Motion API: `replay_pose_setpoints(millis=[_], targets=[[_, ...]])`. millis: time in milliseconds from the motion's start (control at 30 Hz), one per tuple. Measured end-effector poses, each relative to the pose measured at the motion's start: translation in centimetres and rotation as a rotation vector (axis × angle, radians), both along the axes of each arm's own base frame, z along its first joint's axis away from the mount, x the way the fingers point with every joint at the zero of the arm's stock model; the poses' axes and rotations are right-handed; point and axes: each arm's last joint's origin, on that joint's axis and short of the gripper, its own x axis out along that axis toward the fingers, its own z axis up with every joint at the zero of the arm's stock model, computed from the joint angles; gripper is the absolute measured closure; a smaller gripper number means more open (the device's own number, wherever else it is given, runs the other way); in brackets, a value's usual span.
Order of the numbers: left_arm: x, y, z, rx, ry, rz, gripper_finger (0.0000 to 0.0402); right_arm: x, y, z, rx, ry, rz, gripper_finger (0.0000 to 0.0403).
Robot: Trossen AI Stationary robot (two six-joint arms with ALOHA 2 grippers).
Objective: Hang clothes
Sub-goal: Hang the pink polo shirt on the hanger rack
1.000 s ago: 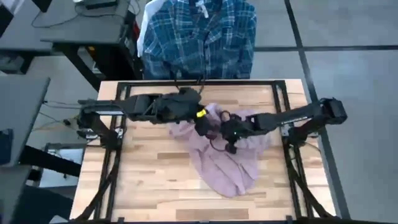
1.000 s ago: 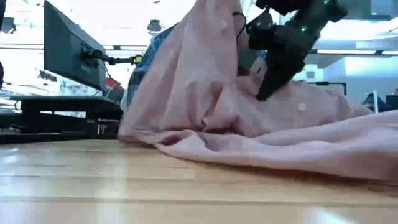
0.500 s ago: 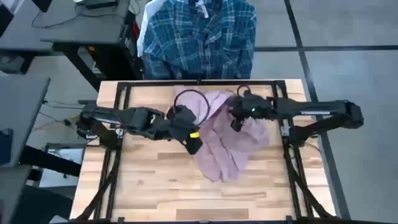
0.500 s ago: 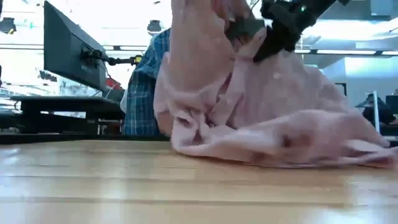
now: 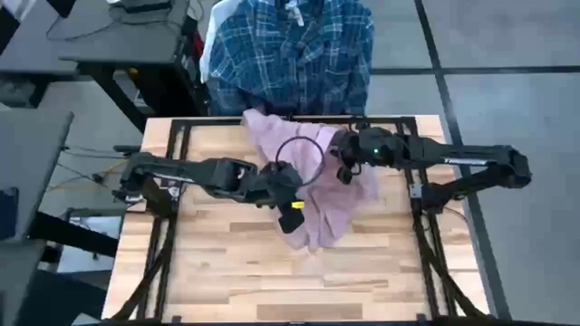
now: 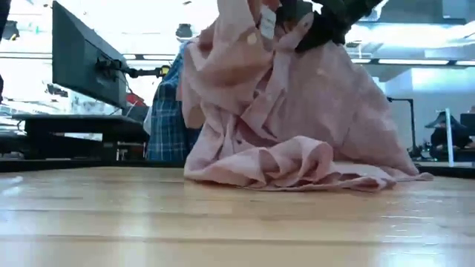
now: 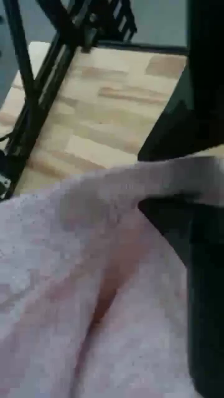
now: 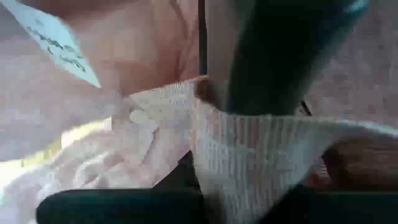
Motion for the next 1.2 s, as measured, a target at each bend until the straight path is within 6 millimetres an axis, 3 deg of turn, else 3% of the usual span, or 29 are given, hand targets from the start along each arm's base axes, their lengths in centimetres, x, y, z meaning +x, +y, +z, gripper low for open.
replay_pose_setpoints(millis=[200, 400, 667, 900, 1200], targets=[[-3.1, 2.3, 4.4, 0.138, -0.098, 0.046, 0.0262, 0.0, 0.2, -0.2, 0.003, 0.019, 0.012, 0.0385], [-4.5, 5.6, 5.8, 0.216, -0.106, 0.093, 0.0264, 0.0, 0.7, -0.2, 0.012, 0.019, 0.030, 0.0385], [-3.9, 8.8, 5.6, 0.313, -0.061, -0.134, 0.0252, 0.5, 2.5, -0.4, 0.072, 0.017, 0.162, 0.0385], [-3.6, 10.0, 4.6, 0.289, -0.010, -0.311, 0.0240, 0.7, 3.1, -0.2, 0.098, -0.023, 0.170, 0.0385], [-0.1, 11.0, 1.5, 0.321, 0.072, -0.361, 0.0226, 0.9, 4.2, 0.1, 0.076, -0.041, 0.226, 0.0385]])
